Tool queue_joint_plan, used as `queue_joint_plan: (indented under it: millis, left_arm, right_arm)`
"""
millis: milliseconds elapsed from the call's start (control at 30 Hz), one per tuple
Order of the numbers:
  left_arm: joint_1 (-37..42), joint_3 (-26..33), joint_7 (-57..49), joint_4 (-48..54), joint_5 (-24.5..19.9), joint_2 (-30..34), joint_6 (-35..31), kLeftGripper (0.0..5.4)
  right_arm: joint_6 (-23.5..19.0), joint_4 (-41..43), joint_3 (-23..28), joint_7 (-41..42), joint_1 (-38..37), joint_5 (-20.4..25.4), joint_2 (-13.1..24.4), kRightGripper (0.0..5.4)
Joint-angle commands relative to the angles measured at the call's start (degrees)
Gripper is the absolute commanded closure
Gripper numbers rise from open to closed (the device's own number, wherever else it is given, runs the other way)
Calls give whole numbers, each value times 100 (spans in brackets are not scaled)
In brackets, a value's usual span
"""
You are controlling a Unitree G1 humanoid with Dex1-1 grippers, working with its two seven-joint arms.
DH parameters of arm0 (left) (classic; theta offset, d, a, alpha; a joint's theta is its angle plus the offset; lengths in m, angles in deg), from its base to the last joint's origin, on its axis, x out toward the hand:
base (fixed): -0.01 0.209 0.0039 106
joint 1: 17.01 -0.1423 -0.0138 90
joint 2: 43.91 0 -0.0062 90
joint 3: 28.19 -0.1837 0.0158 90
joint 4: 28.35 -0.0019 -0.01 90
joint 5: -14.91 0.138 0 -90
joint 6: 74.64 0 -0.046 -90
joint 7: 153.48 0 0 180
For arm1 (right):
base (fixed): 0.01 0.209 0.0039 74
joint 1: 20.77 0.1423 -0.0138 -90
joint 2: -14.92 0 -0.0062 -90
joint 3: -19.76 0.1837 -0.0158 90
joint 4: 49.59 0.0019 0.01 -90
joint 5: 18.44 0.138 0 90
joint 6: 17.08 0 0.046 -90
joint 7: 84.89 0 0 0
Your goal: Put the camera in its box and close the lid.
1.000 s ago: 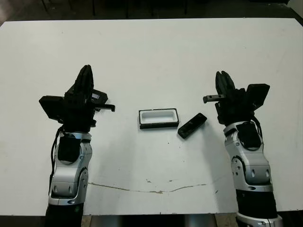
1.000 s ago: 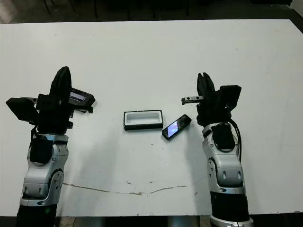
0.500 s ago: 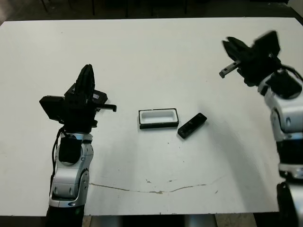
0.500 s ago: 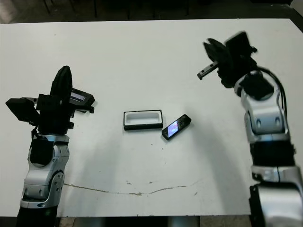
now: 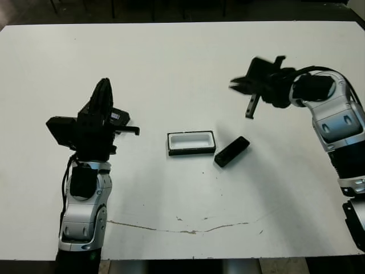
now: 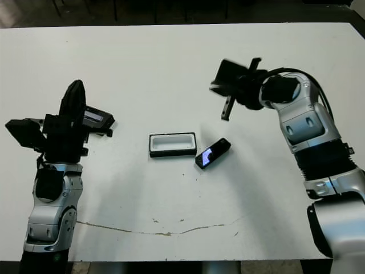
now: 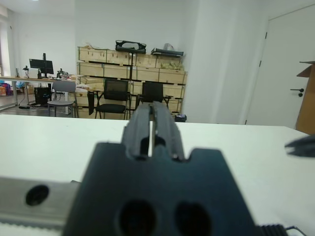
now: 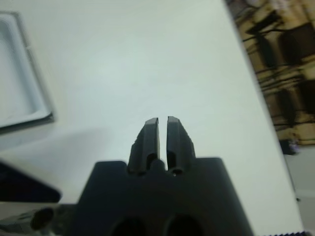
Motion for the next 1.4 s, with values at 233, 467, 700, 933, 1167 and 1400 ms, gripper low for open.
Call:
queue_joint_plan:
  millis: [233,467,700,933,1167,1400]
  left_arm:
    - [-173,-28,-45,2,93,7,-123,540]
    - [-185,-23,-31,-23,112,26,-88,540]
    - [-182,-30,-38,-25,112,-8,-81,540]
    - [-202,-38,-20,-39,93,-16,-52,540]
    - [-248,-59,-42,-26,122,-41,-36,540]
    - [-266,-62,-48,1,103,-65,-86,540]
  right_arm:
    - [169,-381,-348,849,141,-201,52,539]
    - [112,-91,-433,1033,-108,-306,103,539]
    - [69,84,-544,1238,-343,-373,149,539]
    - [376,213,-706,1268,-602,-607,277,539]
    - [447,138,-776,1443,-738,-641,331,539]
    - [281,427,-667,1646,-859,-494,543,539]
